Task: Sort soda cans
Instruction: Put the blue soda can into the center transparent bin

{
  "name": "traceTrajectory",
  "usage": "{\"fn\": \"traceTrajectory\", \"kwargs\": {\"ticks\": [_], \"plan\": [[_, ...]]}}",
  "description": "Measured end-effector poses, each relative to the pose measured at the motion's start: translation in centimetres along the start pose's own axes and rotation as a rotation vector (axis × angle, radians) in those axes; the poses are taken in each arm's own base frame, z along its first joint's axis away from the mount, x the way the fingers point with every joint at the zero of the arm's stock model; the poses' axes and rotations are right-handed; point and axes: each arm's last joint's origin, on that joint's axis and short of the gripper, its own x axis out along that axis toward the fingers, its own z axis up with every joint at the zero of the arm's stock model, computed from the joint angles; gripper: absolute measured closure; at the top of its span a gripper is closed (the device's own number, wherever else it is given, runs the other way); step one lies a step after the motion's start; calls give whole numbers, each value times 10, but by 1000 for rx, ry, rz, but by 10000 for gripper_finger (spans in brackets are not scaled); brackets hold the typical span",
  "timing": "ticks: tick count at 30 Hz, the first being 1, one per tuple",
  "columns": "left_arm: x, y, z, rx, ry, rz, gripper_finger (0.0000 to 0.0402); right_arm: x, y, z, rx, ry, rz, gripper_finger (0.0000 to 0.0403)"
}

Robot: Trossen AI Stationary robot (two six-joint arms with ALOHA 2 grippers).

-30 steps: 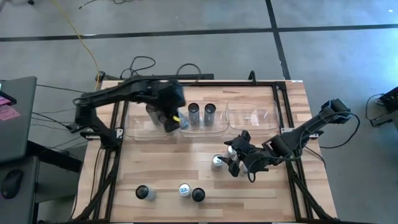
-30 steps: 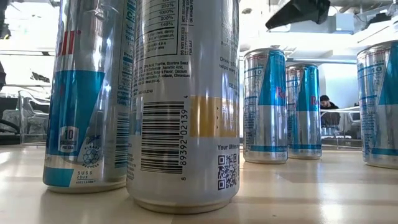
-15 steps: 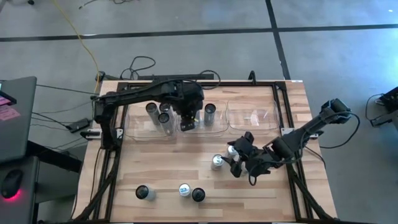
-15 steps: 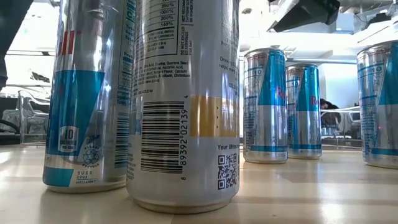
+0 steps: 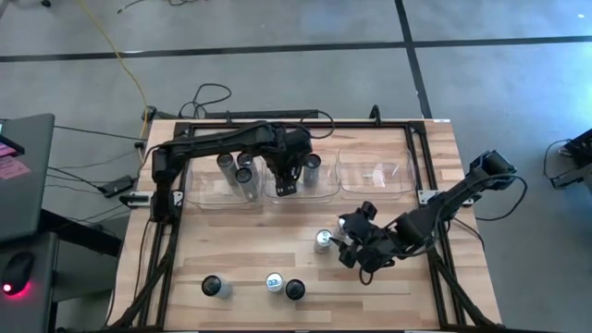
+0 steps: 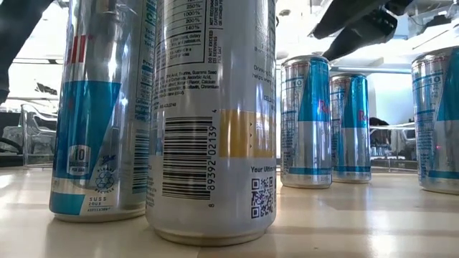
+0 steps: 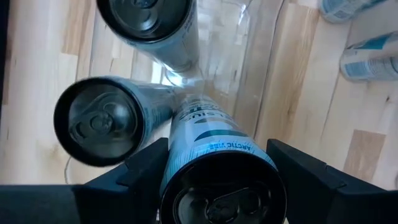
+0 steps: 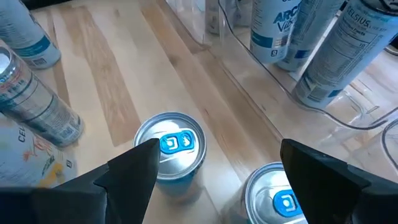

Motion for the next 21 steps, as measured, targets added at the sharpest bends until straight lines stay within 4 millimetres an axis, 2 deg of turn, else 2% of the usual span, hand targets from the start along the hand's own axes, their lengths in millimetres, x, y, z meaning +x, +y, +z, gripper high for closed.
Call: {"fn": "traceTrajectory", "kwargs": {"ticks": [18, 21], "plan": [[24, -1, 3, 14, 66, -28, 161, -1, 1, -1, 2, 3, 4, 49], [24, -1, 3, 16, 66, -28, 144, -1, 1, -1, 3, 3, 5, 49]]}}
